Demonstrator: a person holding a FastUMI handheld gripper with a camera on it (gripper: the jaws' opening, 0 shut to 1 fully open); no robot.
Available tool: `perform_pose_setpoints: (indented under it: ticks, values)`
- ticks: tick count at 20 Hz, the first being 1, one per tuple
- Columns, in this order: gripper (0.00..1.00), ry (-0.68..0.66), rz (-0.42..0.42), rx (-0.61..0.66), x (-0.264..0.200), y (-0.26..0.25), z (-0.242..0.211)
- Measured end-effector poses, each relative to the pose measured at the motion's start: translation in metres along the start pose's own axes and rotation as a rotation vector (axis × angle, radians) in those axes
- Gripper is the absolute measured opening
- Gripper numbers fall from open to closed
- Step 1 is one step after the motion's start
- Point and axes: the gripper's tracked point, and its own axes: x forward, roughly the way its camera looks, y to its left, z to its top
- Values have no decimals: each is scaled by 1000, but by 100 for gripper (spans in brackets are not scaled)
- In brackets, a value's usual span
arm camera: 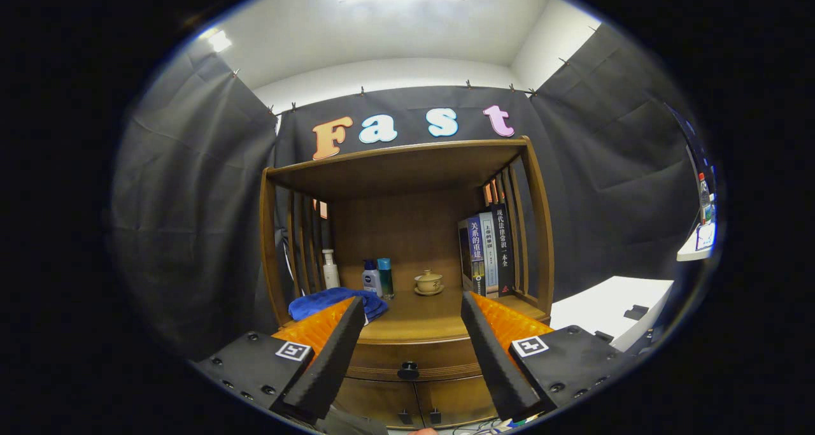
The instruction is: Pull open the drawer, take out the items inside it, and place them on the countertop above the cabinet.
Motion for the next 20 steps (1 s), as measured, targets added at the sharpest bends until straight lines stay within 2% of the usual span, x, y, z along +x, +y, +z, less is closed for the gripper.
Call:
perform_pose_setpoints:
  ticks: [8, 12, 16, 20]
  values:
    - [99, 3, 9, -2, 3, 5, -5]
    - [99, 21, 11, -16, 13, 0, -24]
    - [99, 59, 17, 35, 38, -12, -67]
    - [98, 206, 46, 74, 58, -8, -147]
